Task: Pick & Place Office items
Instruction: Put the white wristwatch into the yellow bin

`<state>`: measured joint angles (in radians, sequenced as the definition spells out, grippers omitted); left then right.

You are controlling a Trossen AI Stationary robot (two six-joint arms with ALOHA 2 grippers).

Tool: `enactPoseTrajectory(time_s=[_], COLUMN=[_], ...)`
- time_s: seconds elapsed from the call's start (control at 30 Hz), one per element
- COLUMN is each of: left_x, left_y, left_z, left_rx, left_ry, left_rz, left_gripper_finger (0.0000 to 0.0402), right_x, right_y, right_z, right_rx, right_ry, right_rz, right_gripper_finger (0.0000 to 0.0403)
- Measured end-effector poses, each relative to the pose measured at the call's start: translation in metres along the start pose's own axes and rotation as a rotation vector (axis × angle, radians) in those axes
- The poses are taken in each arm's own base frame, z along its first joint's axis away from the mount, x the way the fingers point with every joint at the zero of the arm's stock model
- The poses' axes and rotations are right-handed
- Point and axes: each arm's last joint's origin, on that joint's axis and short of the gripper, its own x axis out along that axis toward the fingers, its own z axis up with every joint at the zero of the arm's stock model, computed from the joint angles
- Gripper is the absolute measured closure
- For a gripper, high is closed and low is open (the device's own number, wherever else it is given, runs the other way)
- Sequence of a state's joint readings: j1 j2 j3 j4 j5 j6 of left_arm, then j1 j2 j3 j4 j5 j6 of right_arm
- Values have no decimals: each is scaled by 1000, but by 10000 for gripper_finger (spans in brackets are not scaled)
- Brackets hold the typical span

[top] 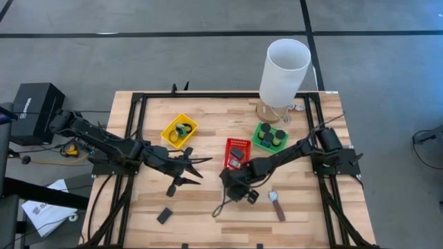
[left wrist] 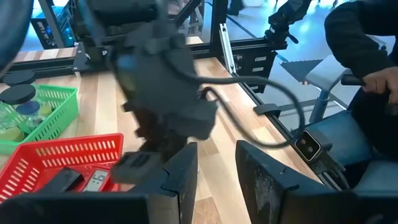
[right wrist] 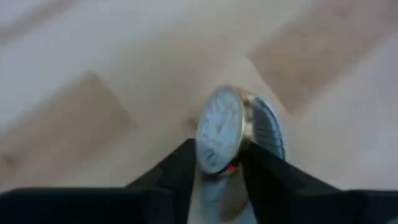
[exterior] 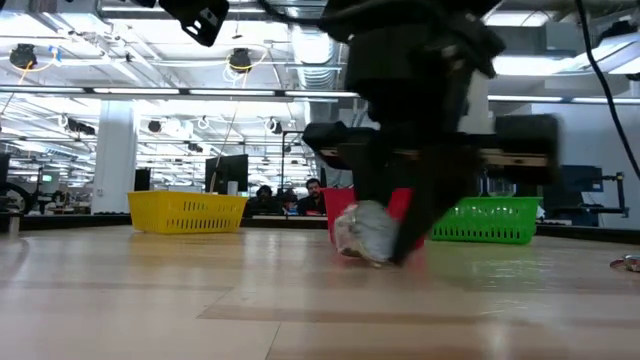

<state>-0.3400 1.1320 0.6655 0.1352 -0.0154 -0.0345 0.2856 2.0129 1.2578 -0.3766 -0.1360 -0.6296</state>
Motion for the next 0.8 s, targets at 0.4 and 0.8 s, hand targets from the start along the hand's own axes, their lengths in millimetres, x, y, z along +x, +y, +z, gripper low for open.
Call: enactPoseTrajectory(time_s=[0.4,0.8], left_x=[1,56], left_y=[0,-2], left_z=[0,-31], left_rx=[-81,-41], left_ry=[-2,53], left_rz=[-1,-6], left_gripper_finger=[298,283], right_x=[-1,-62], right_y=[2,-1], right_z=[-1,13], right_rx=[-7,-89], right_ry=[51,2], right_rz=[-12,-152], right_gripper_finger=[374,380])
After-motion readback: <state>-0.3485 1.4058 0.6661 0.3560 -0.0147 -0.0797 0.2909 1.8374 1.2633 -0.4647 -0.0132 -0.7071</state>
